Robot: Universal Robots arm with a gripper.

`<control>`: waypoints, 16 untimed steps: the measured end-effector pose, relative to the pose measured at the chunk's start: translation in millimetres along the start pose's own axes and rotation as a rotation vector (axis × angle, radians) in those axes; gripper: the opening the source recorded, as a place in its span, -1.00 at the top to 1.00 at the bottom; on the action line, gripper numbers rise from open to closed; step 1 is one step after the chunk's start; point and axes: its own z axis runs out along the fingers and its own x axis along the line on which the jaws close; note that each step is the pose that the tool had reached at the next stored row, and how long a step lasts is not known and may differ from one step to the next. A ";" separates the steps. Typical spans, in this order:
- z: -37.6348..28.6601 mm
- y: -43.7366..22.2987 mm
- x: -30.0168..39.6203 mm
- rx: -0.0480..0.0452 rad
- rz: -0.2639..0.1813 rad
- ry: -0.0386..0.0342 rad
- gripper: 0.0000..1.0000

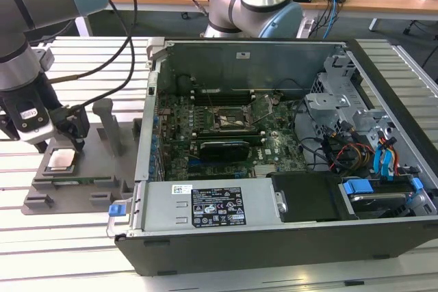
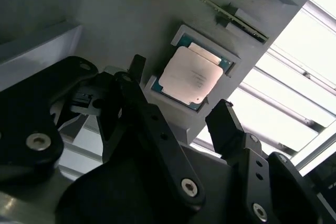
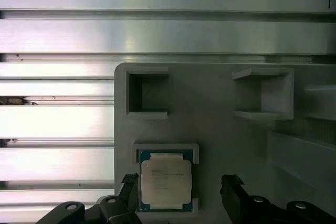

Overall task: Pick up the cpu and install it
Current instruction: 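Pick up the cpu and move it towards the insertion slot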

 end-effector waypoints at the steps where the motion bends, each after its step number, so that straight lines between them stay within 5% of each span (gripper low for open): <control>1: 0.7 -0.1 0.4 0.0001 0.000 0.0002 -0.47; 16: 19.2 -3.4 5.1 -0.0005 -0.019 -0.0004 -0.47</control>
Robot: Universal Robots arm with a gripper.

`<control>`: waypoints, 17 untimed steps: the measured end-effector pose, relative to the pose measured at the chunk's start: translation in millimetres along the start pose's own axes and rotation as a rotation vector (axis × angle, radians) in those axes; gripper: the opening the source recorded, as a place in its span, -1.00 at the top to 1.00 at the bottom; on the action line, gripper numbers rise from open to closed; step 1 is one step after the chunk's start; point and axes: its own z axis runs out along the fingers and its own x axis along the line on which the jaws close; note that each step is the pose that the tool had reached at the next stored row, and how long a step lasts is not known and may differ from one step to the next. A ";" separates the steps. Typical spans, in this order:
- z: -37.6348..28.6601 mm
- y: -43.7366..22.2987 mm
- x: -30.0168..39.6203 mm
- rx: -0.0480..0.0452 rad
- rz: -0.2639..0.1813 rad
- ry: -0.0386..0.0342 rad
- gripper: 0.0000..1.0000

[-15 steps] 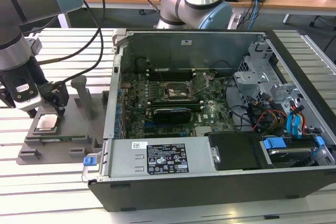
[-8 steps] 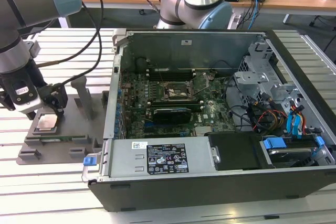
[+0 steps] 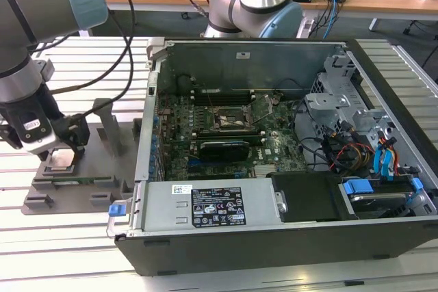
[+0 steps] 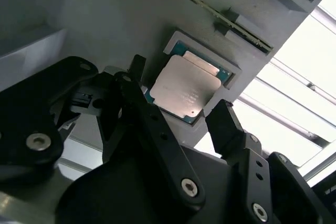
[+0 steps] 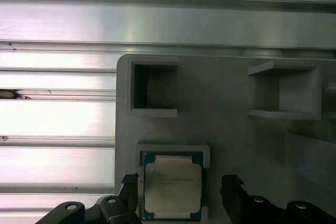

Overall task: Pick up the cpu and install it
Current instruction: 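Pick up the cpu and move it towards the insertion slot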

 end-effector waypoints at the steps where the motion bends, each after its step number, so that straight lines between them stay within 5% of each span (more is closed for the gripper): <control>1: 1.0 -0.1 0.0 0.0000 0.000 -0.0001 -0.47; 10: 6.4 -0.2 0.6 0.0001 -0.001 0.0001 -0.47; 11: 6.5 -0.2 0.6 0.0001 -0.001 0.0001 -0.45; 12: 6.2 -0.1 1.0 0.0004 0.000 0.0012 -0.20; 17: 6.8 -0.2 0.6 0.0001 0.000 0.0002 -0.17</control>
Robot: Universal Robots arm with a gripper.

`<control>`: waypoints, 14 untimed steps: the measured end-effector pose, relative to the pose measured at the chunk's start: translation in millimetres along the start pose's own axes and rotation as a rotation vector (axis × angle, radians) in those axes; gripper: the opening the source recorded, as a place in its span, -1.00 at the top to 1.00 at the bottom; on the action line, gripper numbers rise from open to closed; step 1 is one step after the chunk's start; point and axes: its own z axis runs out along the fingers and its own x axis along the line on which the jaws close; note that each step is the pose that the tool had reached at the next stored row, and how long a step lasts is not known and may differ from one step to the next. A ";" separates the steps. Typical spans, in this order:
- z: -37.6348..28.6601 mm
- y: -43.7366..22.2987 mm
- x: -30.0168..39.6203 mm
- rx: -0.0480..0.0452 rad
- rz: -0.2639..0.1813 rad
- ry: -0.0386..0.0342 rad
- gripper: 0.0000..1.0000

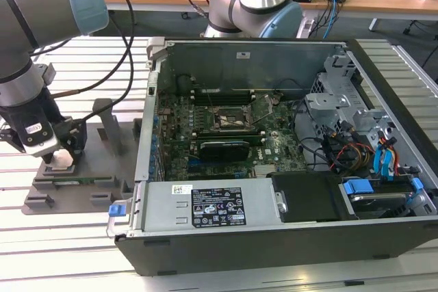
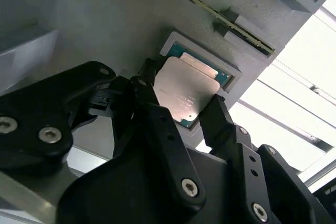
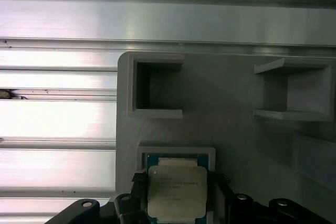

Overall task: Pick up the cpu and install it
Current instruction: 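Pick up the cpu and move it towards the insertion slot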

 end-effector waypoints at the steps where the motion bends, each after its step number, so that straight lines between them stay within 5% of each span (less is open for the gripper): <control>1: 0.0 0.0 0.0 0.0000 0.000 0.0000 -0.17; 14: 0.8 0.0 7.4 -0.0031 -0.004 -0.0004 -0.31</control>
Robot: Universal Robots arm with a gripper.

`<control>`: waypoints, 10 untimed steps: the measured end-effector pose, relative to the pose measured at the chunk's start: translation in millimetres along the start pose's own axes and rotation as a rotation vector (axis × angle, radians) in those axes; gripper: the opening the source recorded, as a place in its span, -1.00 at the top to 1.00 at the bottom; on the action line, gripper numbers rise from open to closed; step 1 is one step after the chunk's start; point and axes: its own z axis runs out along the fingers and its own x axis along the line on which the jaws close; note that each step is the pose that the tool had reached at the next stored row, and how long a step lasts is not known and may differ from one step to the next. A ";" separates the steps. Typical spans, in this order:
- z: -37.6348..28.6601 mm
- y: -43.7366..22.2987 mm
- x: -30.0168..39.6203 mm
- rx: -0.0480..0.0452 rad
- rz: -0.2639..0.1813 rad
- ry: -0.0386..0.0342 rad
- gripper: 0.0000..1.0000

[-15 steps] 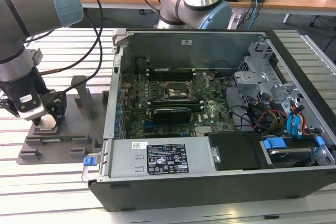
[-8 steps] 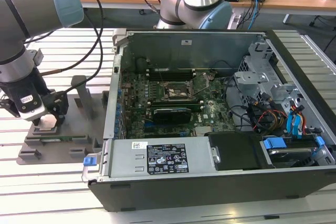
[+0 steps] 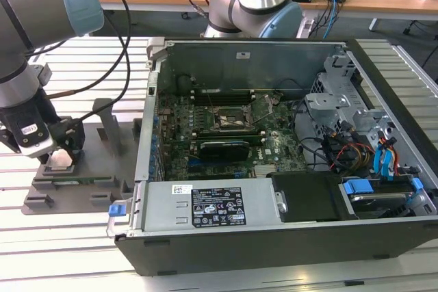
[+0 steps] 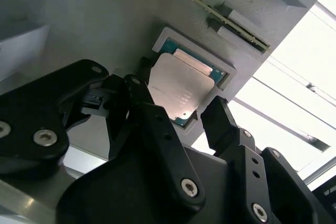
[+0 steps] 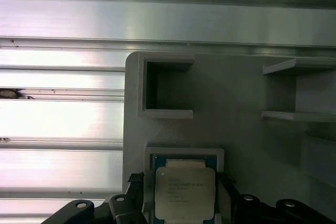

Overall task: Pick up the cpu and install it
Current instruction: 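Pick up the cpu and move it towards the insertion slot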

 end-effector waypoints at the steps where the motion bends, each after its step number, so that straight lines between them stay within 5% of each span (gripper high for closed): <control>1: 0.0 -0.4 -0.4 -0.0001 0.000 0.0000 -0.31; 10: 0.1 -1.4 -2.9 -0.0012 0.000 0.0001 -0.28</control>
